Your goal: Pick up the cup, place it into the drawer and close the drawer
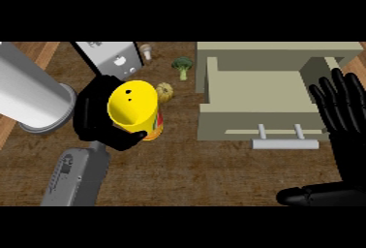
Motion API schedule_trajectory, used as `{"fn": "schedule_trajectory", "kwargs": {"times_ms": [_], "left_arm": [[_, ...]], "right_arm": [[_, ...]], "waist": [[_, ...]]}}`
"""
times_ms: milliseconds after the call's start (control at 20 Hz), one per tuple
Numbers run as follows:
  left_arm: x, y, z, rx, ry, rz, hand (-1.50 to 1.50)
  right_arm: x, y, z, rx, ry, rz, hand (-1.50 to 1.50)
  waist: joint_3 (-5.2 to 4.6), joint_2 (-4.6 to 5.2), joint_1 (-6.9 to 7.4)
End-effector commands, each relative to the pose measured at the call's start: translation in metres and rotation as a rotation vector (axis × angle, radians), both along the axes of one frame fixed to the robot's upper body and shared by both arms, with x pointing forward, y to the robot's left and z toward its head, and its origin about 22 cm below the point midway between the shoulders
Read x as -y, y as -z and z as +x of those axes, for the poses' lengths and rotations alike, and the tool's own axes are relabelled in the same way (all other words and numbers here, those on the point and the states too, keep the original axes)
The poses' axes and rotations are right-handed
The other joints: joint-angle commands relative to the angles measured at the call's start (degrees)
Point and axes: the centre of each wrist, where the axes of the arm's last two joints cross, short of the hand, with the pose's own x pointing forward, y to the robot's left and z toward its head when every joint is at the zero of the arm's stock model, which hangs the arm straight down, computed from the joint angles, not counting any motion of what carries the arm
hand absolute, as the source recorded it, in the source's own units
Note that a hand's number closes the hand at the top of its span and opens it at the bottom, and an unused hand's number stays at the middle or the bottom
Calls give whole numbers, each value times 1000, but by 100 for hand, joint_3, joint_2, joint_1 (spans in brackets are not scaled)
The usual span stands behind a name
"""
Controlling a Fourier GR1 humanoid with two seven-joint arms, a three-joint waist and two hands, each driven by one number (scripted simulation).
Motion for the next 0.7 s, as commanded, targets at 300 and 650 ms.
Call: {"fn": "schedule_trajectory", "kwargs": {"times_ms": [300, 650], "left_arm": [[54, -112, 39, 37, 3, 54, 150], [78, -113, 60, 18, -9, 122, 150]], "right_arm": [[4, -7, 3, 20, -18, 1, -150], [13, -9, 3, 4, -7, -11, -150]], "waist": [[0, 11, -51], [-2, 15, -58]]}}
